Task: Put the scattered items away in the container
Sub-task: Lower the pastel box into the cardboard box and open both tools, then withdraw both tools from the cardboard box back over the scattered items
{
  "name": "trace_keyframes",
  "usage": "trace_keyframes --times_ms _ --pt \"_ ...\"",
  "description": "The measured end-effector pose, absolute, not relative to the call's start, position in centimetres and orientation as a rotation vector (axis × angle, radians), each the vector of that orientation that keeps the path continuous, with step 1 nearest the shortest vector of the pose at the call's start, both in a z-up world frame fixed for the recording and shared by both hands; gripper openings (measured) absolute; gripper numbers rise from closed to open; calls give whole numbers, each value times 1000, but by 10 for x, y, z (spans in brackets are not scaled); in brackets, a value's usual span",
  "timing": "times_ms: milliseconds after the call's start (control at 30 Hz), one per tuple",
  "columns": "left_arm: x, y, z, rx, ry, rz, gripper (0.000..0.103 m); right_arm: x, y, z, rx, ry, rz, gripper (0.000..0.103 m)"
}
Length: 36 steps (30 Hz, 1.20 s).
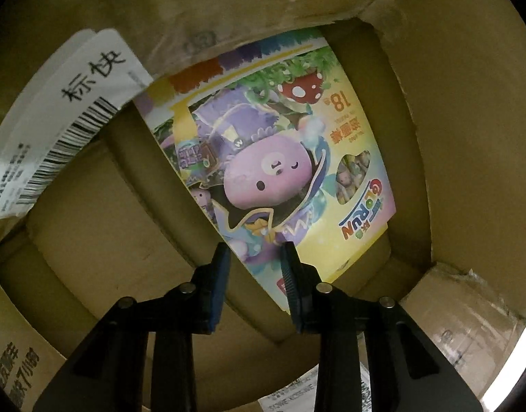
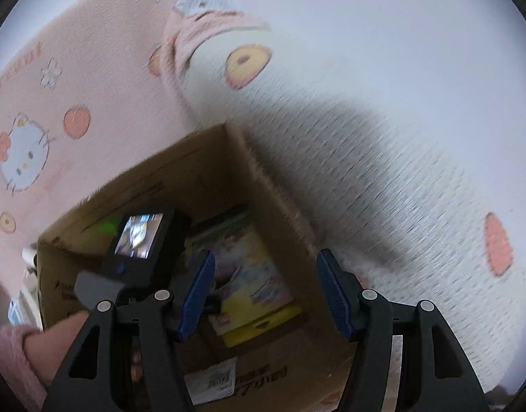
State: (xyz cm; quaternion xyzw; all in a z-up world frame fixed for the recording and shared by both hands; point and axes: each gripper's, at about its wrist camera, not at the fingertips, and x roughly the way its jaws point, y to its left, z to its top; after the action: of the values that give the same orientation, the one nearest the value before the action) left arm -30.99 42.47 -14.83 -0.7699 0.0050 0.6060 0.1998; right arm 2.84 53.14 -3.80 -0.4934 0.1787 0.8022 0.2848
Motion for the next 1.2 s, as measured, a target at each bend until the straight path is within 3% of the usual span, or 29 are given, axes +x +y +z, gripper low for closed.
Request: trace_keyframes --times_ms 167,267,400,500,700,933,1200 --pt "-300 411 -130 -2109 -49 1657 31 28 520 -37 -1379 476 2178 59" --pt "-287 398 -99 -2028 0 1725 49 24 515 -36 -1382 454 2190 59" --pt "-272 376 -60 -1906 -32 1772 55 21 508 -35 -1400 436 2192 59" --pt "-270 357 -32 -1785 50 1868 63 19 500 -35 -1419 430 2192 59" --pt "-265 301 24 -1549 191 2030 64 8 462 -31 -1446 382 2251 60" --pt "-261 226 51 -1417 80 2147 68 -29 411 -26 -1507 251 2348 60" --pt "-248 146 28 -1388 -65 2257 70 -75 341 -27 -1605 135 2517 60"
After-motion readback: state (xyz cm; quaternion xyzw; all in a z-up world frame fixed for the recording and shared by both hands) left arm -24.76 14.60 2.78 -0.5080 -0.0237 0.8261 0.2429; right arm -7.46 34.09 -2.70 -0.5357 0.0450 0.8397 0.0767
